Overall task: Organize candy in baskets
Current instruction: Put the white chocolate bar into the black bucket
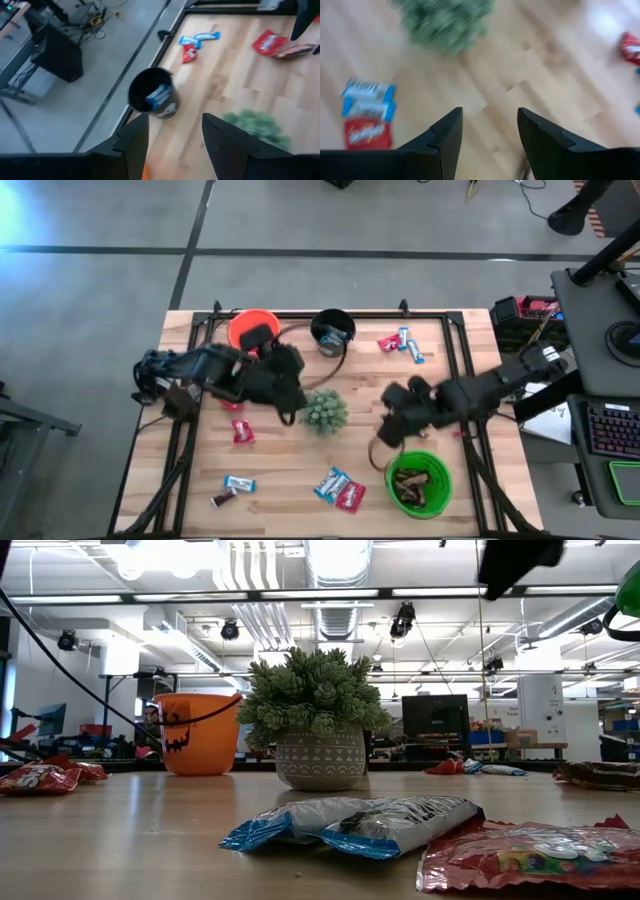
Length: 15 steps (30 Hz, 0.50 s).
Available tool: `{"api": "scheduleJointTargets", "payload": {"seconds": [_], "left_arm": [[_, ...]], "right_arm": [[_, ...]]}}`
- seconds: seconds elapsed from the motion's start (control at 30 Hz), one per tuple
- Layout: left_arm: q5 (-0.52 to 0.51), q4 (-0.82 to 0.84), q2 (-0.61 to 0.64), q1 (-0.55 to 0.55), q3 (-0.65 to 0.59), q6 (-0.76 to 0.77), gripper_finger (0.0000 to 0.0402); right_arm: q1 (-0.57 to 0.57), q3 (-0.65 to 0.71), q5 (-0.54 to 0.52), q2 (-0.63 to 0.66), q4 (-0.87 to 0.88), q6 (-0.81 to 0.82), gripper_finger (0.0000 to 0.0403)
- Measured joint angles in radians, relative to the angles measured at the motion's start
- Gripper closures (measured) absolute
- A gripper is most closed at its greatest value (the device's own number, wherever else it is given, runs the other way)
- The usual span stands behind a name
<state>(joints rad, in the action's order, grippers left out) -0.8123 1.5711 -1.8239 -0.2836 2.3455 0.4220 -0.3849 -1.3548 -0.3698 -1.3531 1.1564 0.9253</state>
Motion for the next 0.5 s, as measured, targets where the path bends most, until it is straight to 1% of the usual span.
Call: {"api": "scheduleJointTargets", "payload": {"seconds": [0.2,0.3,0.4,0.5], "left_arm": [[0.011,0.0,0.007,0.132,0.0,-0.124,0.0235],[0.043,0.0,0.007,0.199,0.0,-0.173,0.0235],[0.077,0.0,0.007,0.261,0.0,-0.208,0.0235],[0.08,0.0,0.007,0.308,0.0,-0.255,0.0235]], "right_arm": [[0.231,0.0,0.011,0.026,0.001,-0.109,0.0222],[0.349,0.002,0.037,0.029,0.003,-0.158,0.0222],[0.461,0.009,0.041,0.028,0.018,-0.178,0.0222],[0.575,0.03,0.07,0.027,0.016,-0.188,0.0222]]}}
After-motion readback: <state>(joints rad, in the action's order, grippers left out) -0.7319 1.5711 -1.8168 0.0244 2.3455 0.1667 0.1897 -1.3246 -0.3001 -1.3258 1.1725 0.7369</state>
